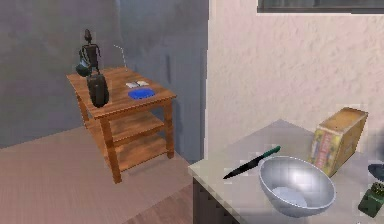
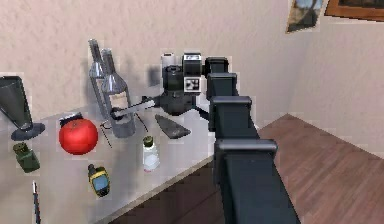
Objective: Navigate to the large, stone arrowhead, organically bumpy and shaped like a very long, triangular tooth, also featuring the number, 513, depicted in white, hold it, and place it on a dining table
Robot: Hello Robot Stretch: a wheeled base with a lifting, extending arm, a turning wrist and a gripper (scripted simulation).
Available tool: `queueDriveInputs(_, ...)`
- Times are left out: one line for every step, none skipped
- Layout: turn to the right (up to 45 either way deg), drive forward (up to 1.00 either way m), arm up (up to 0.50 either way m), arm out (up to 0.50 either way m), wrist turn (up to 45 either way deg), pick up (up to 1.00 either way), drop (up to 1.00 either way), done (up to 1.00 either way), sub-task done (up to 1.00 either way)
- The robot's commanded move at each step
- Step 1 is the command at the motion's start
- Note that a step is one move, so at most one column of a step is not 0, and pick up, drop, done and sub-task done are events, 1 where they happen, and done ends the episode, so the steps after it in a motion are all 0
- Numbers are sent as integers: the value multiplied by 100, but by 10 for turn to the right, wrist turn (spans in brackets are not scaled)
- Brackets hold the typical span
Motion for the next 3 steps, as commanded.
queueDriveInputs(0, 0, 0, 0, 300, 0, 0, 0, 0)
queueDriveInputs(0, 0, -14, 0, 0, 0, 0, 0, 0)
queueDriveInputs(0, 0, 0, 0, 0, 100, 0, 0, 0)
